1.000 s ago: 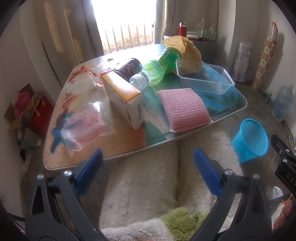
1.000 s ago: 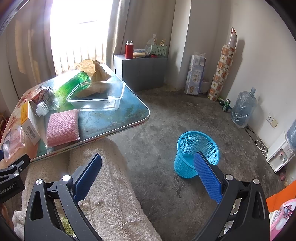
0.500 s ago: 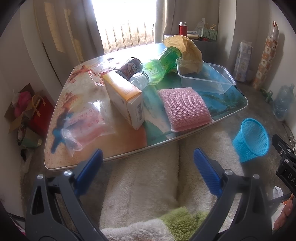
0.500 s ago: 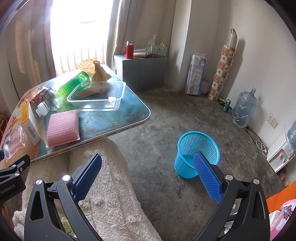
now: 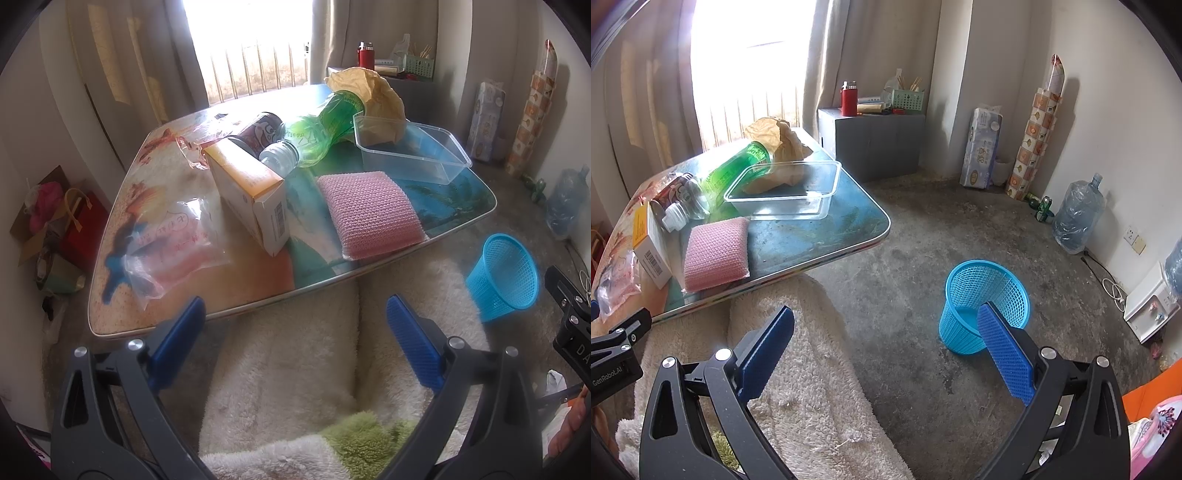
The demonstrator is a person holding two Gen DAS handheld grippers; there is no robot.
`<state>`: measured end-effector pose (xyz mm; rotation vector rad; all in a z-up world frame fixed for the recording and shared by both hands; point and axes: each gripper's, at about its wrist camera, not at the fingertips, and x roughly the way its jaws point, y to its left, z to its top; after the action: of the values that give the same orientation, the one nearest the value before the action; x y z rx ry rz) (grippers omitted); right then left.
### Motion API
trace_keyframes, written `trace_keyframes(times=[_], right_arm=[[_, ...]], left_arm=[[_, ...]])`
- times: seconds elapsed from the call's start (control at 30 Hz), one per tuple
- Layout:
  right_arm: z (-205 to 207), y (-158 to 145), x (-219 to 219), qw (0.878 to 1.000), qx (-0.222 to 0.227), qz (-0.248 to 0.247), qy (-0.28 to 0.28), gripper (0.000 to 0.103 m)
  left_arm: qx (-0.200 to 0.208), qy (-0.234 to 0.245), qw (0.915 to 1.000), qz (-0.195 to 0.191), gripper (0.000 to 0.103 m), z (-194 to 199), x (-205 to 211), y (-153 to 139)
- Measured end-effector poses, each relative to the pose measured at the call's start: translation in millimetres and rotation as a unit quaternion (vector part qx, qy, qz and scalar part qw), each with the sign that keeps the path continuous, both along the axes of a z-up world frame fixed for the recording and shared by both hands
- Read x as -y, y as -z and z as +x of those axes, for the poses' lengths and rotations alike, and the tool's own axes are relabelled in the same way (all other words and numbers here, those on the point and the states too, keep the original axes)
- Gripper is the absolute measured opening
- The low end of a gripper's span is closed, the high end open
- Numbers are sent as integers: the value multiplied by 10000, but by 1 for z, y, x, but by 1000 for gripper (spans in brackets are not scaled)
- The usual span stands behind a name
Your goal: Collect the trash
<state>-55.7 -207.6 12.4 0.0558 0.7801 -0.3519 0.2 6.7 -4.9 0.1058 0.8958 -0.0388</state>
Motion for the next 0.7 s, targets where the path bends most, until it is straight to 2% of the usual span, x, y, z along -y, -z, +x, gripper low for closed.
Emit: trace_keyframes(times=[0.7], right_arm=[[0,1,0,10000,1,13,-3,97]], left_arm=[[-8,-21,10000,28,94,-1,-3,5]])
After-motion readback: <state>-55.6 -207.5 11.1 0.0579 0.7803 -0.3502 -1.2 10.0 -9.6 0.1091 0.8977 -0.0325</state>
